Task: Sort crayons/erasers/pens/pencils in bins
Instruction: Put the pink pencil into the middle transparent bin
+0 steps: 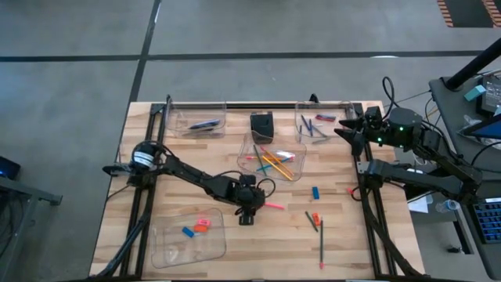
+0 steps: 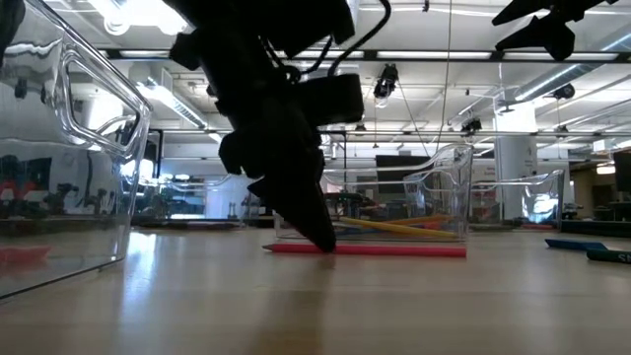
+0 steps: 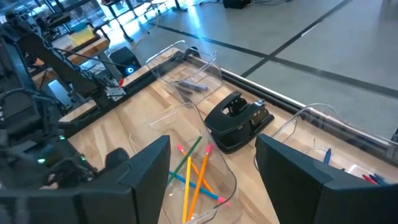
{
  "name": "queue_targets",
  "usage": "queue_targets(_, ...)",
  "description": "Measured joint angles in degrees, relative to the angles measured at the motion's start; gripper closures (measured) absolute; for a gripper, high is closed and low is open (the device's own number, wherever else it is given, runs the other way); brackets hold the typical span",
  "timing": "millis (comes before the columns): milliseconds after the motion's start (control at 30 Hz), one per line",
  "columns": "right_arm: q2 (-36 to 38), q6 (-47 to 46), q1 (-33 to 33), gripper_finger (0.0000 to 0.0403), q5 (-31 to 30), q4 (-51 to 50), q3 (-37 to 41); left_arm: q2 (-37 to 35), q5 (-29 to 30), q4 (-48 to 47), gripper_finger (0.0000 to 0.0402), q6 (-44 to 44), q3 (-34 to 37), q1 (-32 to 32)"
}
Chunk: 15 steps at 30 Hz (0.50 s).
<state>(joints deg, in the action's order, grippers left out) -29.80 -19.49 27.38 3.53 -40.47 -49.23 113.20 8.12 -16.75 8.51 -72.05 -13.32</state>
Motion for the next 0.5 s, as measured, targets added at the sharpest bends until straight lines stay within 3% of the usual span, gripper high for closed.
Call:
queue_targets(200,0.00,0.00,0.00,0.0179,0.00,0.00,0.00,-1.45,7.83,0.17,0.0217,4.56,-1.18,-3.06)
queue_targets(500,0.00,0.00,0.00,0.0179,0.00,0.00,0.00,-0.58,15.41,0.05,0.0217,22.08,-0.37,-5.23)
